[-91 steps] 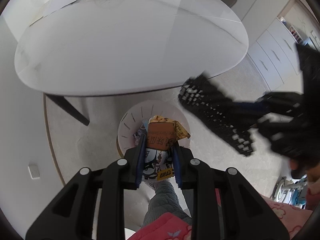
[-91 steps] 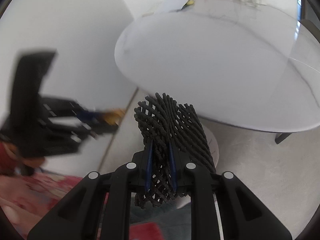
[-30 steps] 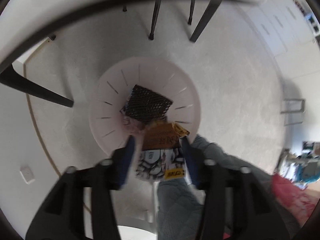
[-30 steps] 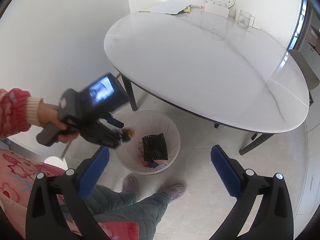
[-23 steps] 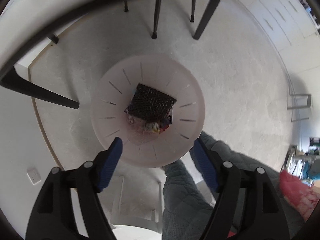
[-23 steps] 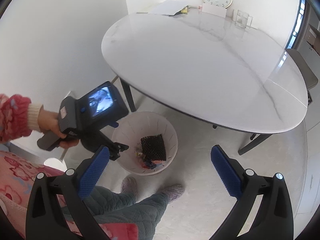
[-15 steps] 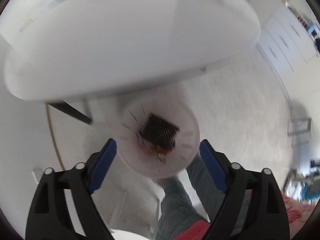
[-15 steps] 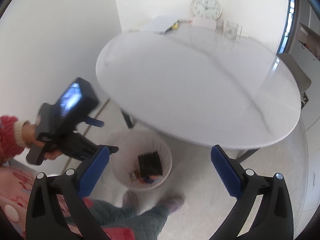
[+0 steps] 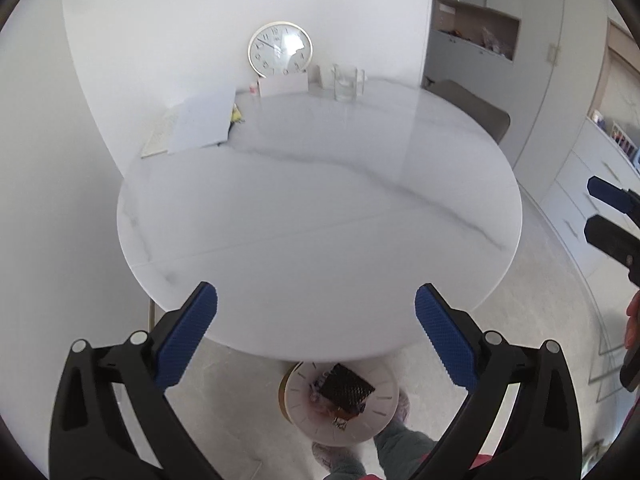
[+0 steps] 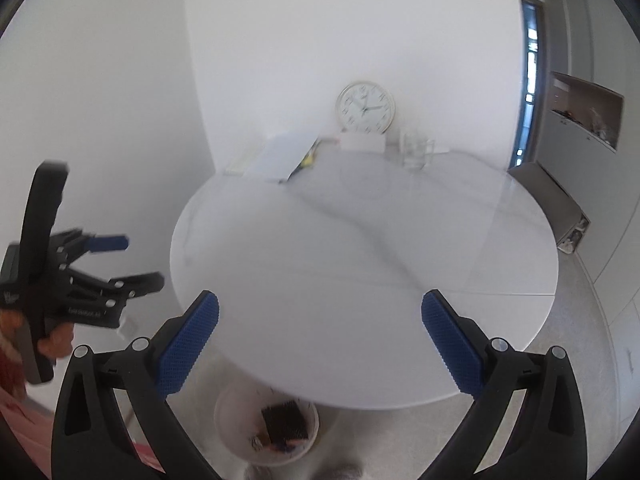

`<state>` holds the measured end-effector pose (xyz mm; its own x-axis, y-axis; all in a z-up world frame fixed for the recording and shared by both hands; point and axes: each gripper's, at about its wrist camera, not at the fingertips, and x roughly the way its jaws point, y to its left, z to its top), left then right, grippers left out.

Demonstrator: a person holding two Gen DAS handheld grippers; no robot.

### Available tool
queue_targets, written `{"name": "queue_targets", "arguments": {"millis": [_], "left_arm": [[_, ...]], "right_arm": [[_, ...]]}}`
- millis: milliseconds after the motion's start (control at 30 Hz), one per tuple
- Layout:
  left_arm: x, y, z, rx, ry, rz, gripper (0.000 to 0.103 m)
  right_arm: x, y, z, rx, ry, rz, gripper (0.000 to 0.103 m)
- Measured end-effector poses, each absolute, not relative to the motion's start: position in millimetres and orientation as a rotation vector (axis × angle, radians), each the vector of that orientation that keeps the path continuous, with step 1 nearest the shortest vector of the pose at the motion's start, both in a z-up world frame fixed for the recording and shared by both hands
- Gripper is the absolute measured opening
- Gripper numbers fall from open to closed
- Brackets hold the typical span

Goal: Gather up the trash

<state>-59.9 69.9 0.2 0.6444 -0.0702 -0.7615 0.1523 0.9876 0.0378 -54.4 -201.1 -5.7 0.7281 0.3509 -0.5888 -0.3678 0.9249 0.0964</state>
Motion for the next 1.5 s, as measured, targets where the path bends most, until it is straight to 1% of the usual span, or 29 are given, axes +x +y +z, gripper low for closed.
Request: {"name": "queue_targets", "arguments": {"millis": [133, 400, 800, 1500], "left_arm": [[-56.4, 65.3, 0.7, 0.078, 0.885, -0.117, 0.095], [-50.5, 60.0, -11.5, 0.062, 0.925, -0.111, 0.095], [-46.5, 53.0, -1.2, 0.065, 0.876, -0.118, 0.095], [-42.2, 50.5, -3.8, 0.058, 0.887, -0.120, 0.095]], "right_arm": [[-46.8, -218.2, -1.9, 0.011, 0.653, 0.364, 0.101], [-33.8, -236.2, -11.3, 0.030, 0.700, 0.349, 0.101], [-28.9, -238.7, -6.7, -0.028, 0.689, 0.303, 0.101], [-25.1, -245.3, -20.5, -0.053, 0.733, 0.276, 0.101]]}}
